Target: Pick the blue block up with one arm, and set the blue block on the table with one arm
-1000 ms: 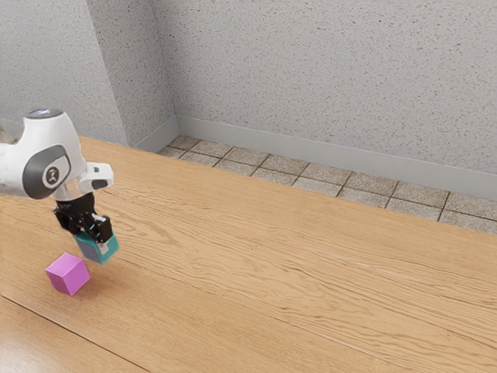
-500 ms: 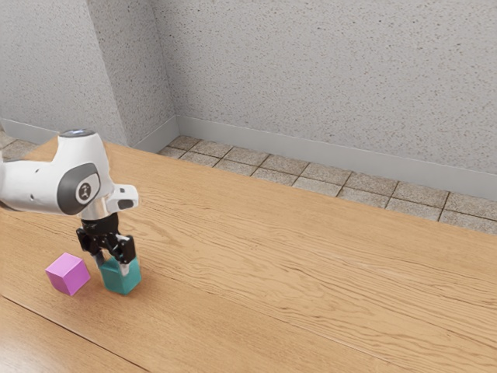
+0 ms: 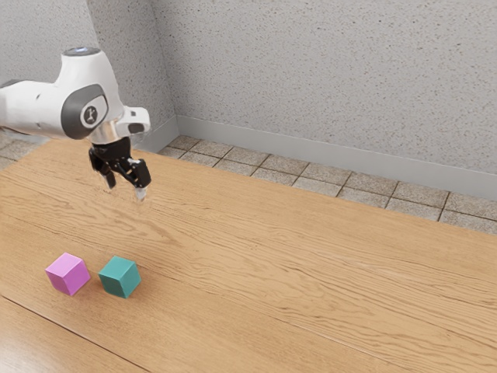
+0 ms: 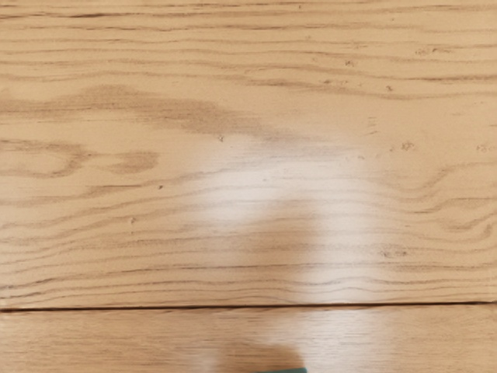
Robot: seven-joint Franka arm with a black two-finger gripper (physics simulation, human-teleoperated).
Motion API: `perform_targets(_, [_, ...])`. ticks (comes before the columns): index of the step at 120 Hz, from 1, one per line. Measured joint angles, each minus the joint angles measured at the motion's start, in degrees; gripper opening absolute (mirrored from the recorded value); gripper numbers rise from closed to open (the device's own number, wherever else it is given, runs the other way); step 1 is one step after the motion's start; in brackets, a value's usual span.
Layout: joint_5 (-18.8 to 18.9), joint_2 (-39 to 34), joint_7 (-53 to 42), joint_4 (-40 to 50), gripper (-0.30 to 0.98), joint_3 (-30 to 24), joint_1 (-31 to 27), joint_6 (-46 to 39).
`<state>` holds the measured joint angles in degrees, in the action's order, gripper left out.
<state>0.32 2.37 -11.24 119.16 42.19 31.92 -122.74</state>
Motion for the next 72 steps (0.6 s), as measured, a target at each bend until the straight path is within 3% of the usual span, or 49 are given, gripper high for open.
perform_targets(34, [4.1,-2.5,0.1,-24.0,0.68,-1.1,1.8,22.1])
perform_targets(72, [7.8,-3.5,0.4,-24.0,0.69,-2.1,3.7,31.8])
